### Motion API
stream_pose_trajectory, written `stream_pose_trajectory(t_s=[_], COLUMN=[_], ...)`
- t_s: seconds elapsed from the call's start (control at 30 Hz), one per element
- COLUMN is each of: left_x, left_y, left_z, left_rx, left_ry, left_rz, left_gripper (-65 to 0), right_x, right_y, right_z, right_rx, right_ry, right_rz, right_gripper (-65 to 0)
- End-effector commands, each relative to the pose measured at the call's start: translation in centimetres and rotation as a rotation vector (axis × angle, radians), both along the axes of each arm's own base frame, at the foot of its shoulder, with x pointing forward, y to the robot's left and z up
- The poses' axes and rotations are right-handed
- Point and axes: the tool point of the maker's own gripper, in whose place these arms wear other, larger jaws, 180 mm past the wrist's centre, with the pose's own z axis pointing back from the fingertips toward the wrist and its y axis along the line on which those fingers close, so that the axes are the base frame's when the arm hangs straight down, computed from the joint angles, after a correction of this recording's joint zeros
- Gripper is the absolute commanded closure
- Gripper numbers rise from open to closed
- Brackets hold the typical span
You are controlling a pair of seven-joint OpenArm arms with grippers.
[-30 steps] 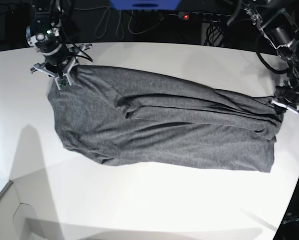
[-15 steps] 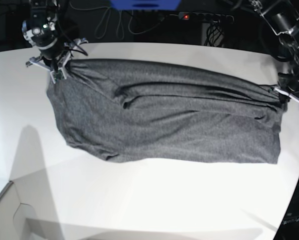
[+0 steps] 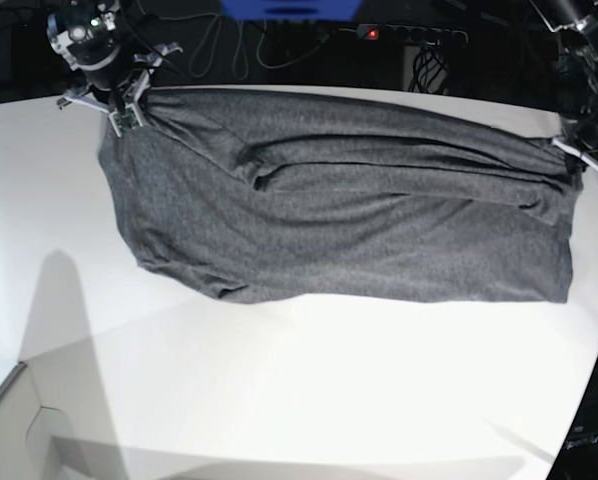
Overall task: Layout the t-shirt on the table in an organized manner, then fold the t-shirt properly
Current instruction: 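Pull the shirt corners outward with both grippers to straighten the edge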
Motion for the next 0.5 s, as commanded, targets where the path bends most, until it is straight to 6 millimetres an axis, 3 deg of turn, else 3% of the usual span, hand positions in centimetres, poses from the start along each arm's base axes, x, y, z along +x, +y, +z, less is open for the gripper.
stream_pose_trajectory(t_s=[0.0, 0.33, 0.47], left_x=[0.98, 1.08, 0.75], left_y=[1.04, 0.76, 0.94], left_z=[1.68, 1.26, 1.19], left_rx=[0.034, 0.022, 0.023], left_ry=[-0.048, -0.042, -0.038], left_rz=[0.003, 0.001, 0.007], left_gripper=[0.0, -0.1, -3.6], right_x=[-0.42, -0.48, -0.37], right_y=[-0.22, -0.05, 0.17], right_z=[0.33, 0.34, 0.43], right_rx=[-0.006, 0.002, 0.01], right_ry=[-0.008, -0.018, -0.024], right_rz=[0.002, 0.004, -0.003], right_gripper=[0.0, 0.0, -8.5])
